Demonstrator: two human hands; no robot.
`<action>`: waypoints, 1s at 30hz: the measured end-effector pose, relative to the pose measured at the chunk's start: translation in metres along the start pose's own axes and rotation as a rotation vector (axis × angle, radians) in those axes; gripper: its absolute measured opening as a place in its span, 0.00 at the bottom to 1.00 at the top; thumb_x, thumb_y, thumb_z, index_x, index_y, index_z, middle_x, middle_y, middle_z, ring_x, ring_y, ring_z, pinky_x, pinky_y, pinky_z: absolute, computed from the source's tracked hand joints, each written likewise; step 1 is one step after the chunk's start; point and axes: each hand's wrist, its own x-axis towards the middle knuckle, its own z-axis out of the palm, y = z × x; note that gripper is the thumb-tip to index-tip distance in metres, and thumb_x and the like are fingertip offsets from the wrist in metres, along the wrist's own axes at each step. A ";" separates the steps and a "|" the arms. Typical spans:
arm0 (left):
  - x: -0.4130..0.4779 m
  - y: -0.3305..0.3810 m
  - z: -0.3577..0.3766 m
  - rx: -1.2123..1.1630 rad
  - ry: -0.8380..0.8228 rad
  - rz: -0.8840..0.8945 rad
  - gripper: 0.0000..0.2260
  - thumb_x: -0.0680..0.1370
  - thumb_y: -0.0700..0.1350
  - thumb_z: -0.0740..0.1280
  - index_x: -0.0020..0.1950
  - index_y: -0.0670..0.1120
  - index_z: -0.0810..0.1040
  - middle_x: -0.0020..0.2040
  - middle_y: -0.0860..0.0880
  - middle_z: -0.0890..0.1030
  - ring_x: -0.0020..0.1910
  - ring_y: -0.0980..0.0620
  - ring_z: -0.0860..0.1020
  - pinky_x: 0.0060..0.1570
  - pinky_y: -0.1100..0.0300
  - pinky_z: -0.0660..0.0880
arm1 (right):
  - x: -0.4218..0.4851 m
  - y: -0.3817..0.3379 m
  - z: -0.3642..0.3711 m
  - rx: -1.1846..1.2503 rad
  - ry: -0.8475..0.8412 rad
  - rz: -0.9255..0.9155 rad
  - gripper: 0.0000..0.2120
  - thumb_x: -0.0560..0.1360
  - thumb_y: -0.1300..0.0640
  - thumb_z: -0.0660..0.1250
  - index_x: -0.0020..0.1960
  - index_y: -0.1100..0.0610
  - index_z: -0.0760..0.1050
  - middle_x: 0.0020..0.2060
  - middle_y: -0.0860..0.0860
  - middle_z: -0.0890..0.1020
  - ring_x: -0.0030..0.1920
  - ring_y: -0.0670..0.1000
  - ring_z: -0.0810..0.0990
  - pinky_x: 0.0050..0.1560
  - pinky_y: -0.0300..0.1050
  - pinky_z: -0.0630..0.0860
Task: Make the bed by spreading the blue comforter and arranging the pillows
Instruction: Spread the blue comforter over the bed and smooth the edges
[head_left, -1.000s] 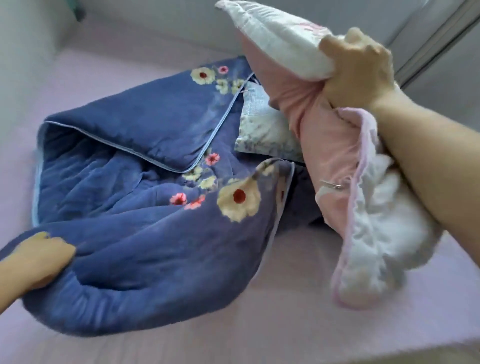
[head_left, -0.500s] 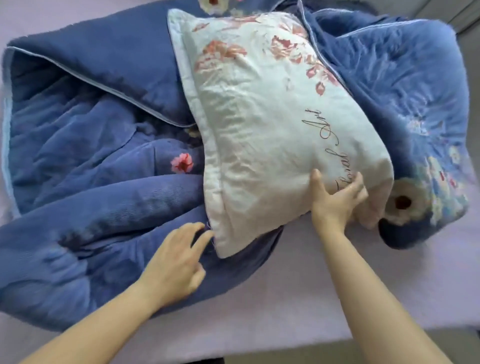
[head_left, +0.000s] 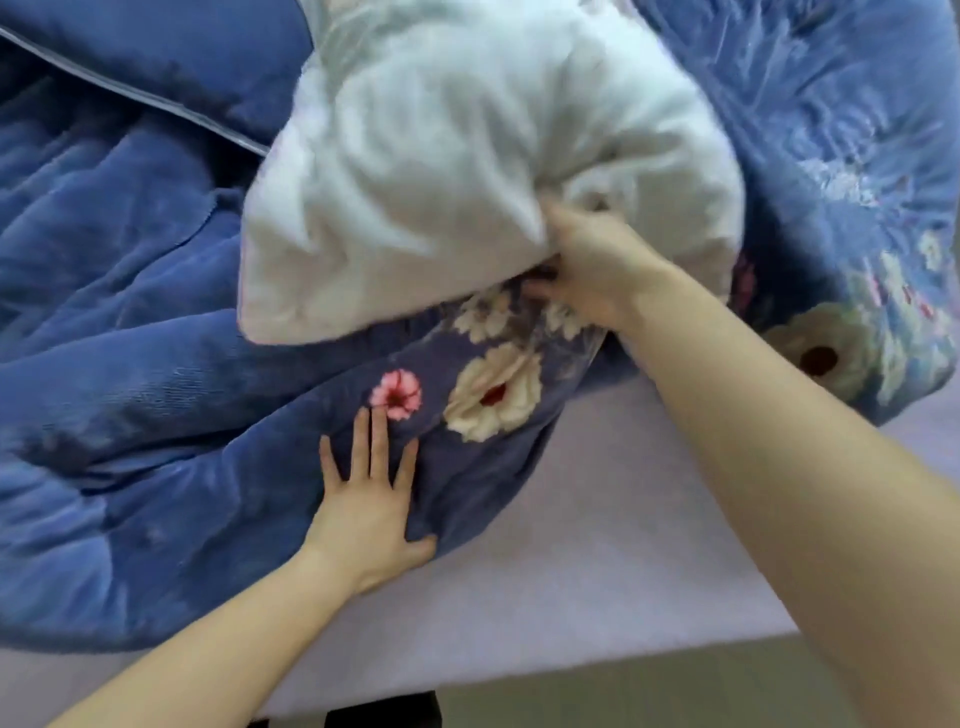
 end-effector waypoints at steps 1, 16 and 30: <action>-0.003 0.003 0.002 0.005 -0.032 -0.009 0.47 0.61 0.69 0.61 0.71 0.38 0.70 0.71 0.25 0.61 0.73 0.30 0.57 0.60 0.24 0.56 | -0.006 0.015 0.001 -0.251 -0.068 0.093 0.17 0.74 0.42 0.68 0.55 0.53 0.77 0.52 0.51 0.83 0.57 0.55 0.81 0.56 0.54 0.78; 0.007 -0.091 -0.114 -0.867 -0.634 -0.045 0.12 0.48 0.36 0.62 0.30 0.36 0.73 0.27 0.45 0.73 0.29 0.50 0.71 0.31 0.60 0.64 | -0.032 0.158 -0.049 -1.532 0.008 -0.605 0.49 0.61 0.58 0.78 0.77 0.56 0.58 0.74 0.55 0.66 0.74 0.57 0.63 0.69 0.56 0.63; -0.095 -0.120 -0.070 -0.367 -1.043 0.131 0.08 0.55 0.31 0.65 0.21 0.43 0.71 0.24 0.52 0.73 0.33 0.47 0.73 0.33 0.61 0.68 | -0.156 0.182 0.048 -1.807 -0.382 0.073 0.19 0.73 0.41 0.64 0.51 0.55 0.78 0.53 0.54 0.82 0.54 0.57 0.80 0.44 0.46 0.70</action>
